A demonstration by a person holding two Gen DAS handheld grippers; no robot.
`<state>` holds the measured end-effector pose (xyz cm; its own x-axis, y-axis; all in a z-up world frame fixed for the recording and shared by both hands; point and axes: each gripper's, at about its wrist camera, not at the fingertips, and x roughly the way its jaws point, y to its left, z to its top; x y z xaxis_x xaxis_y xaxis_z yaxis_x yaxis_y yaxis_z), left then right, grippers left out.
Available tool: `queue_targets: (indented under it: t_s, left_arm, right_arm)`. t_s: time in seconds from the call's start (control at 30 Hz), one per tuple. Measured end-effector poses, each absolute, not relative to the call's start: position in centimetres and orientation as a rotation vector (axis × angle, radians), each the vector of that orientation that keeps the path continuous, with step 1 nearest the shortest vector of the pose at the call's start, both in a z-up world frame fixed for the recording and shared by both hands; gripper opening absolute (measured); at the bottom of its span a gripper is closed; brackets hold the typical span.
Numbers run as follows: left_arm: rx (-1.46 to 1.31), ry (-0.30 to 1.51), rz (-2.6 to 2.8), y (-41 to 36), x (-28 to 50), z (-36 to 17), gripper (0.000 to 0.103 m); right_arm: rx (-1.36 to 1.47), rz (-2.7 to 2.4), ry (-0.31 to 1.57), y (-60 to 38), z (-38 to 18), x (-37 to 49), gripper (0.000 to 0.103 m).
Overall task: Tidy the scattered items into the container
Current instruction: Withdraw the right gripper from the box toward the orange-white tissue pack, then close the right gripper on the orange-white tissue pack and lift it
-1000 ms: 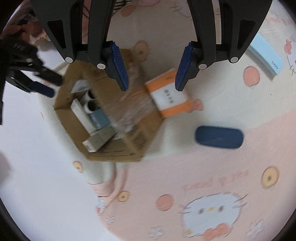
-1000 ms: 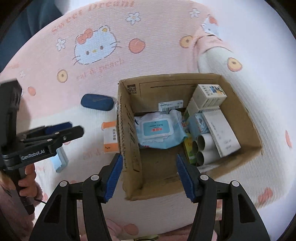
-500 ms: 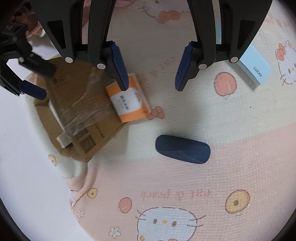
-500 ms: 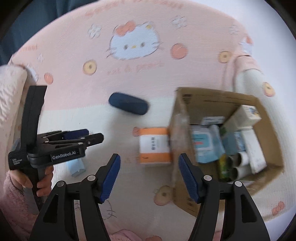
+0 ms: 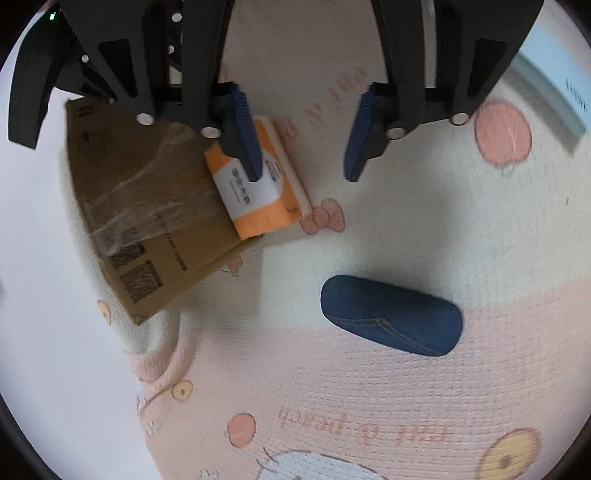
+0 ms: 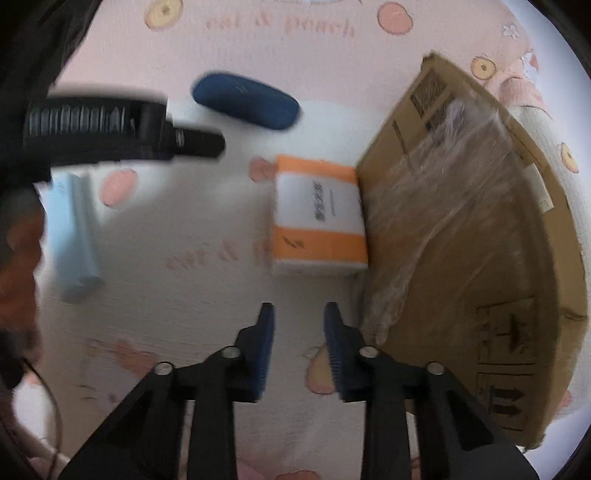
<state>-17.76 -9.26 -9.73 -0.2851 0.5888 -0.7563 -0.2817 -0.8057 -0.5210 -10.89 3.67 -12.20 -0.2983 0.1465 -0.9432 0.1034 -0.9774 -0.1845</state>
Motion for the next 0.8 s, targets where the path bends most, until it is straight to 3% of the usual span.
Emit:
queue_targets:
  t_s: [0.23, 0.5, 0.8]
  left_arm:
    - [-1.415, -0.433, 1.998, -7.2, -21.9, -11.1, 0.043]
    - [-1.491, -0.339, 1.850, -2.7, -25.2, -13.6, 0.043]
    - [-1.513, -0.296, 1.795, -3.4, -23.9, -15.0, 0.042]
  right_arm:
    - [-1.797, 2.393, -0.435, 3.7, -15.0, -11.2, 0.023]
    - [-1.745, 2.346, -0.536, 3.9, -17.3, -12.4, 0.023]
    - [-1.705, 2.389, -0.618, 3.3, -18.2, -13.0, 0.023]
